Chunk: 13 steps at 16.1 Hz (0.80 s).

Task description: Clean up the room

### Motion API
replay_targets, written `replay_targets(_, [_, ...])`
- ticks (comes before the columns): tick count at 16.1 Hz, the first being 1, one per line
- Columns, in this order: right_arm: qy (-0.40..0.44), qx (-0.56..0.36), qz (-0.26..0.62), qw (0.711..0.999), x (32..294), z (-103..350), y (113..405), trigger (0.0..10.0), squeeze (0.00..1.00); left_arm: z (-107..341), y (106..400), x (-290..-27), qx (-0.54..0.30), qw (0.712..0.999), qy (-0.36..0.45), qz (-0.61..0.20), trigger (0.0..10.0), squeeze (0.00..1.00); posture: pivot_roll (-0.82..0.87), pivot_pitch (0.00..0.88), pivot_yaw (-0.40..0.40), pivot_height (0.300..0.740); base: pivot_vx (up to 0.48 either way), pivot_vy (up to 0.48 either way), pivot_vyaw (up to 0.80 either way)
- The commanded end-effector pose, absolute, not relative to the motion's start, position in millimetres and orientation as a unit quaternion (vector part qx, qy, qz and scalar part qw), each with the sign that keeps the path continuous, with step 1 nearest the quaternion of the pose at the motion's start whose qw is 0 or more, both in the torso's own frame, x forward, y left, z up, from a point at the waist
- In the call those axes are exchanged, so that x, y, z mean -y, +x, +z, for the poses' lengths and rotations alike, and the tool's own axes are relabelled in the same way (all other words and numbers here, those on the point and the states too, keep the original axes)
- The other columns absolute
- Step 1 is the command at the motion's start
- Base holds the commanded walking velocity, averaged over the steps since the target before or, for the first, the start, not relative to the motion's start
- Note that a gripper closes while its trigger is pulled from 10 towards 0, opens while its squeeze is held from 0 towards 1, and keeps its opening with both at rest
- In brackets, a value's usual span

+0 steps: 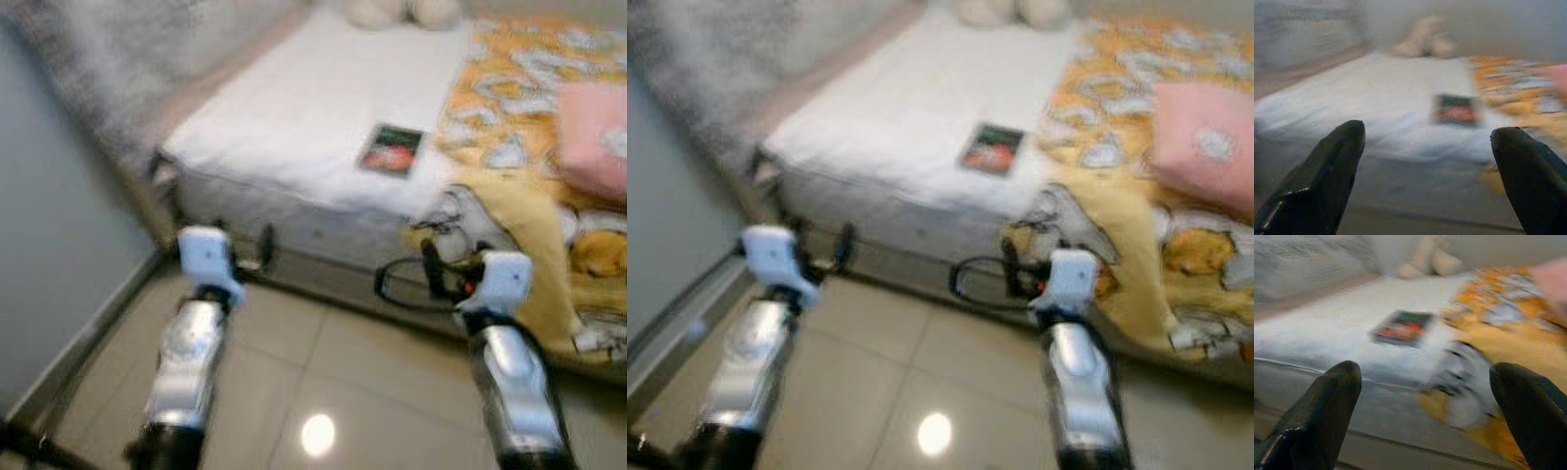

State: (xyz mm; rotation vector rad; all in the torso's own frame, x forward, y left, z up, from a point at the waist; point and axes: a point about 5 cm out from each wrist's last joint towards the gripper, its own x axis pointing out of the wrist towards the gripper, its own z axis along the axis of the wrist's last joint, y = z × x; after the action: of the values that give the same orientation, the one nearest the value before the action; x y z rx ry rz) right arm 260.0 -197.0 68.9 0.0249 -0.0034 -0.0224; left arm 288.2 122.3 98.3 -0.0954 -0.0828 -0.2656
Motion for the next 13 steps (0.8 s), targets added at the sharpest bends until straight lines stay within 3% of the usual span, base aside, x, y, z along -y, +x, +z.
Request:
replay_targets(1, [0.013, 0.017, -0.002, 1.0, 190, 76, 265, 10.0, 0.0, 102, 291, -131, 0.047, 0.99, -0.034, -0.128, 10.0, 0.0, -0.15, 0.0, 0.08, 0.736, 0.368, -0.304, -0.71])
replay_targets(5, [0.003, 0.007, 0.001, 1.0, 189, 71, 262, 10.0, 0.0, 100, 292, -127, 0.042, 0.99, -0.032, -0.132, 10.0, 0.0, -0.16, 0.0, 0.085, 0.736, 0.373, -0.297, -0.71])
replay_targets(8, [-0.004, 0.003, 0.001, 1.0, 189, 72, 266, 10.0, 0.0, 98, 293, -122, 0.031, 0.991, -0.034, -0.122, 10.0, 0.0, -0.16, 0.0, 0.08, 0.736, 0.092, 0.0, 0.0])
replay_targets(10, [-0.005, -0.003, -0.001, 1.0, 189, 72, 270, 10.0, 0.0, 97, 294, -121, 0.034, 0.993, -0.012, -0.114, 10.0, 0.0, -0.16, 0.0, 0.071, 0.736, 0.0, -0.426, 0.0])
replay_targets(13, [-0.017, -0.005, 0.007, 1.0, 189, 75, 278, 10.0, 0.0, 96, 297, -121, 0.028, 0.995, -0.039, -0.087, 10.0, 0.0, -0.17, 0.0, 0.063, 0.736, 0.284, -0.383, 0.0])
